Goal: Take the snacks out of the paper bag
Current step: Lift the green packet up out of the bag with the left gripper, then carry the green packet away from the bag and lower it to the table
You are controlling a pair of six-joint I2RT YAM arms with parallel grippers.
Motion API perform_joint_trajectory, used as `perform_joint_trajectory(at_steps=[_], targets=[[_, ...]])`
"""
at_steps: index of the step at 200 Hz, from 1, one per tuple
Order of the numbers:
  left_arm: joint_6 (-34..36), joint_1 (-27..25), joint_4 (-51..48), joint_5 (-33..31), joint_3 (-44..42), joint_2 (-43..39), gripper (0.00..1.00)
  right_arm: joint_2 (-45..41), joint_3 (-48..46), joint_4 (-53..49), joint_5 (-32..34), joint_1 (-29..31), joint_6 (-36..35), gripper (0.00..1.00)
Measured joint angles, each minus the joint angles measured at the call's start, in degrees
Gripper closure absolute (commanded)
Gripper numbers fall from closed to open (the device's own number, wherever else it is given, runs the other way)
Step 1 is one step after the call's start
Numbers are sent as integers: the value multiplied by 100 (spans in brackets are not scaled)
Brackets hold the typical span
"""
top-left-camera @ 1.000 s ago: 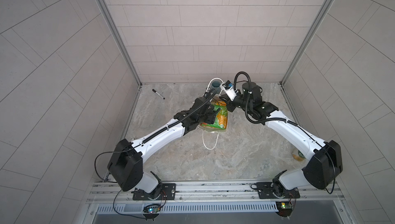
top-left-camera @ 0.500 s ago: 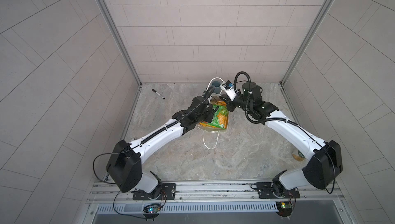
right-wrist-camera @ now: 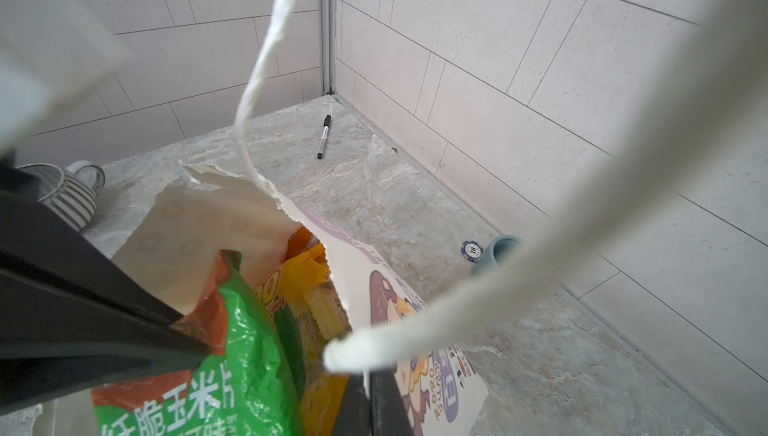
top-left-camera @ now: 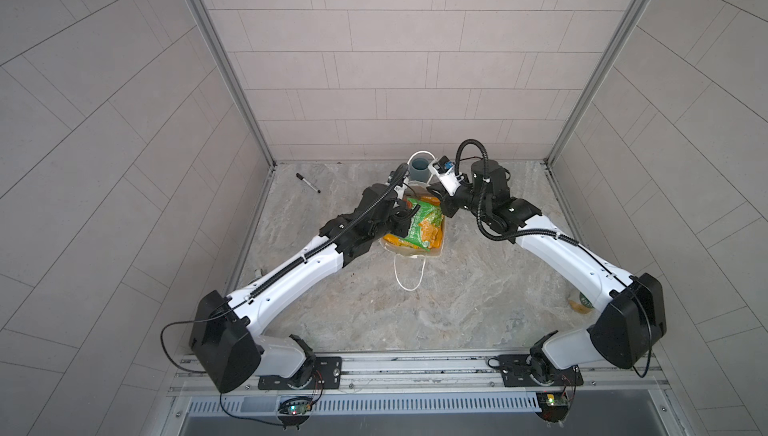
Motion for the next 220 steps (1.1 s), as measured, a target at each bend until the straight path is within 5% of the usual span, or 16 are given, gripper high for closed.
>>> perform_joint_trajectory(at_steps=[62,128,181,220], targets=[[70,120,-516,-24,186,-1176,100,0,0,28,120,0,72,100],[240,885,-1095,-251,256,-1880,100,0,0,57,184,0,101,100],[455,2999,-1117,-7,372,-1513,100,0,0,57,184,0,127,100],[455,4203,-527,691,334,-295,100,-4,0,57,181,0,142,100]])
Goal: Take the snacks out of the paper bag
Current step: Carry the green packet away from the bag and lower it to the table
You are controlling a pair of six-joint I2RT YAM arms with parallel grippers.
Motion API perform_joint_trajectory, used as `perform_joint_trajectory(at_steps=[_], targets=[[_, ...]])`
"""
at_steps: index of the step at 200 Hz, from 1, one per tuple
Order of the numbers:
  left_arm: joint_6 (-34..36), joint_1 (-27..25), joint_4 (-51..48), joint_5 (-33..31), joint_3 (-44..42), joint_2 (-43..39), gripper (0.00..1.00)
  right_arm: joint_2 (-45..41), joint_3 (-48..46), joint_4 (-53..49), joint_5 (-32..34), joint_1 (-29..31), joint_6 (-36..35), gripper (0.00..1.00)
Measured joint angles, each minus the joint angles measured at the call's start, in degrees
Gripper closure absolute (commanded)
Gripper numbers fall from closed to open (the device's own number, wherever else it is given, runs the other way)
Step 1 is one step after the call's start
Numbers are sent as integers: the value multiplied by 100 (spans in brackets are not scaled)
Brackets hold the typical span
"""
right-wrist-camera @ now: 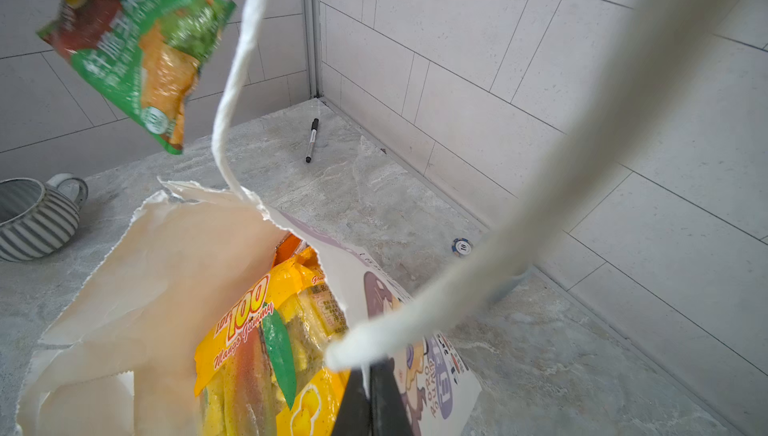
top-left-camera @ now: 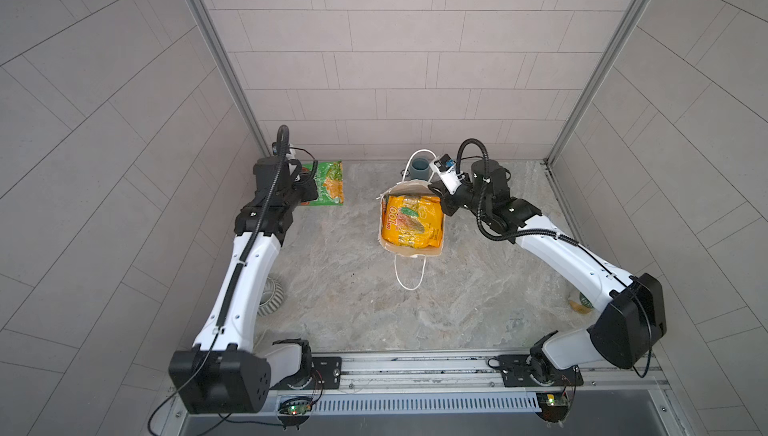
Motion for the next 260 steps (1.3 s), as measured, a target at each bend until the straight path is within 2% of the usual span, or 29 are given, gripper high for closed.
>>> perform_joint_trajectory(at_steps=[25,51,105,210,238,260], targets=[[146,87,76,177,-9,898,100,-15,0,-24,0,-4,0,100],[275,216,79,293,-9,1497,100,-15,0,-31,0,-13,-2,100],[435,748,52,297,76,2302,100,-17,0,-37,20,-15,-7,100],[999,793,-535,55,1224,3644,100,-17,0,-37,83,-15,-94,100],[1086,846,-640,-11,1377,3840,94,-17,0,-37,111,-15,-114,100],[1132,874,-704,-44,1515,3958,75,-17,0,-37,125,-15,-116,100]])
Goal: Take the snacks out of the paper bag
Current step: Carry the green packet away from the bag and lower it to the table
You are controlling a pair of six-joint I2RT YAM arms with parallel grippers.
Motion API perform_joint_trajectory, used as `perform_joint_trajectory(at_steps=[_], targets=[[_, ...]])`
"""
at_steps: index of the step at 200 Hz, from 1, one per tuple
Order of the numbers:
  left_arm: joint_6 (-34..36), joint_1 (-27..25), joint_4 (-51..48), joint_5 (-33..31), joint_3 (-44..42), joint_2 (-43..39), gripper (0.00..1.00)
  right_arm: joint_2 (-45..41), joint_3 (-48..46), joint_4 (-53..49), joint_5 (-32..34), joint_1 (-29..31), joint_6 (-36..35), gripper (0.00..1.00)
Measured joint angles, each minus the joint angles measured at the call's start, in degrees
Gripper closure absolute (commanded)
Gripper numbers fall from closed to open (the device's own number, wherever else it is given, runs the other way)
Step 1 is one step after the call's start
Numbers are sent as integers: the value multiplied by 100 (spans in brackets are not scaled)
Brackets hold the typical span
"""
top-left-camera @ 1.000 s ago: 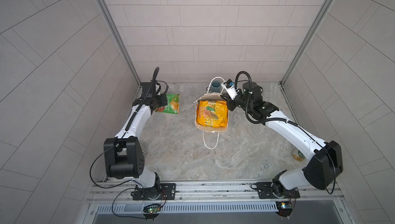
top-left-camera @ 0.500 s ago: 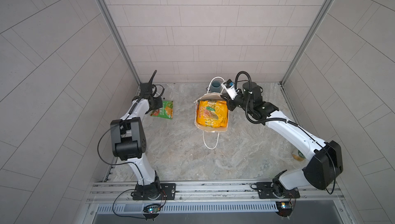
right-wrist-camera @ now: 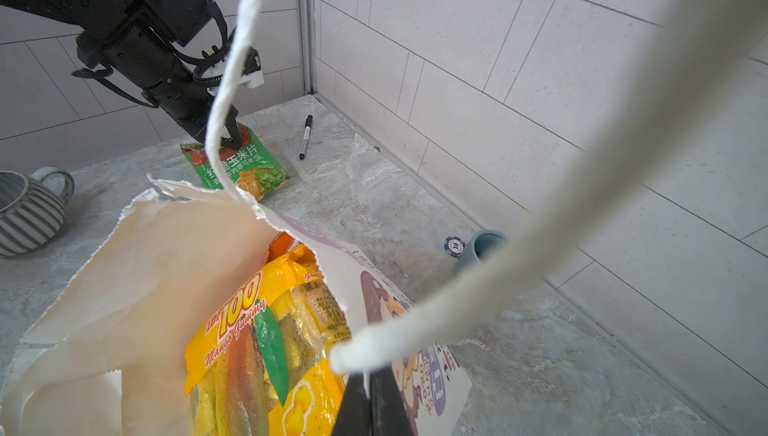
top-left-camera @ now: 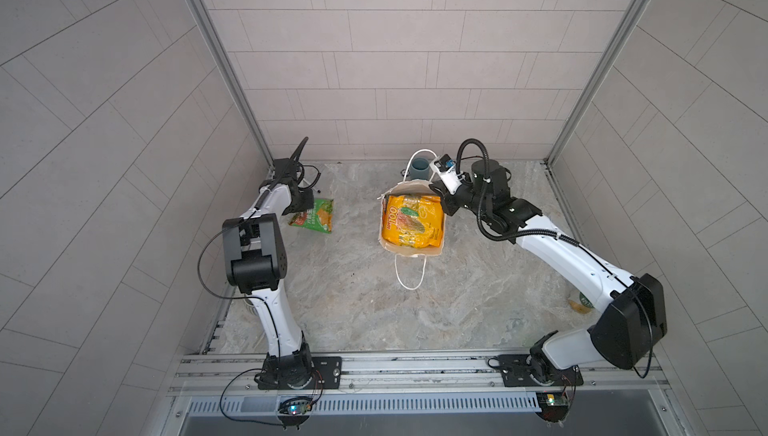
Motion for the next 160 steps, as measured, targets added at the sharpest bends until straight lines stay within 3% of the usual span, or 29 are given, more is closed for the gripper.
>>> perform_joint_trajectory(at_steps=[89,125,141,160], targets=[[-76,-7,-151,-184,129,-122,49,-2,0,0,7,0,-2,100],[-540,-39,367,-24,-708,-964,44,-2,0,-2,7,0,0,100],[-713,-39,472,39,-859,-994,32,-2,0,-2,4,0,0,100],[-793,-39,372,157,-721,-645,26,-2,0,-2,2,0,2,100]])
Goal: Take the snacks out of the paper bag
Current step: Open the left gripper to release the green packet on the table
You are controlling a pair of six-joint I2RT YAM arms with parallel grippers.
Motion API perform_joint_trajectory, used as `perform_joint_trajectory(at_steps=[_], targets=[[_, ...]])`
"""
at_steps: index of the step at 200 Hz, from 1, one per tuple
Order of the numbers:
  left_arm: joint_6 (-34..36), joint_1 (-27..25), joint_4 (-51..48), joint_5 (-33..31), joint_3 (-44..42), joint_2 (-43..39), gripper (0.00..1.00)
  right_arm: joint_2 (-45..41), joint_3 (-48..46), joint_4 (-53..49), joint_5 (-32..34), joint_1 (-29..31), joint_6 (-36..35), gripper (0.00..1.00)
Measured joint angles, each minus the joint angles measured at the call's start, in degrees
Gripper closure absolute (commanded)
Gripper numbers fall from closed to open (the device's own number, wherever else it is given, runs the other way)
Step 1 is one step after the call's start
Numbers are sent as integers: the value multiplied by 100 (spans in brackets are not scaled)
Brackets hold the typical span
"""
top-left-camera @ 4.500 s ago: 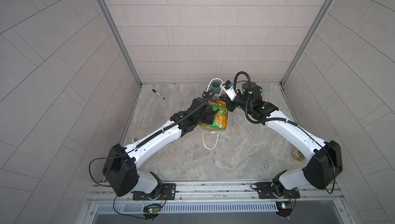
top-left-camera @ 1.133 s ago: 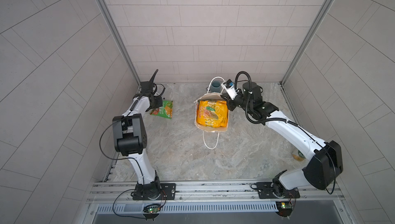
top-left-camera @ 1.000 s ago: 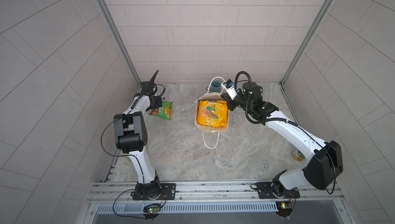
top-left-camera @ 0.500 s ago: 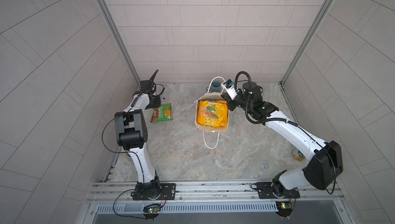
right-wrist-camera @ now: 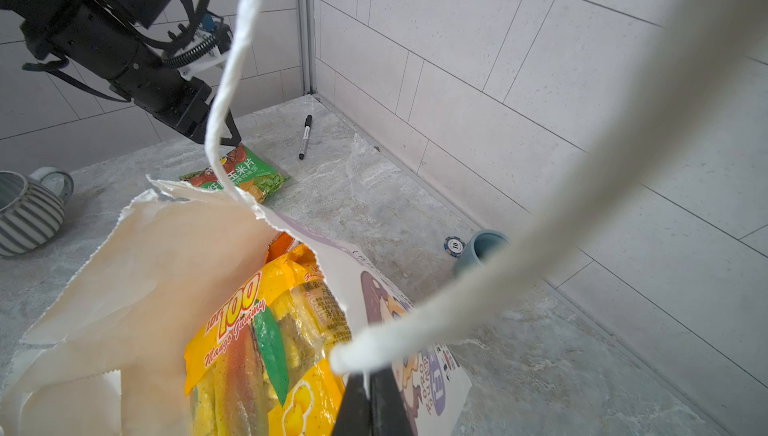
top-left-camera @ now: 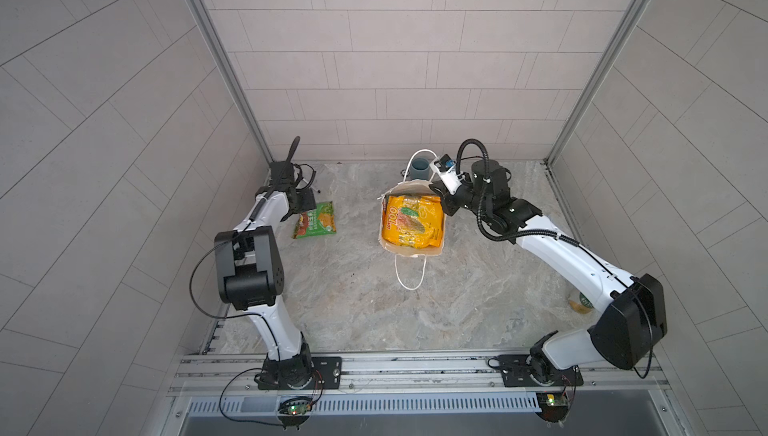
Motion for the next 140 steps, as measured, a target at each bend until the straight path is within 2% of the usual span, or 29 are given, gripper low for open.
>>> perform_joint_trajectory(at_steps=[30,140], targets=[[-26,-33,-262,111,400,660,26,0,0,0,0,0,0,100],[153,-76,-713,-57,1176,1482,26,0,0,2,20,0,-2,100]])
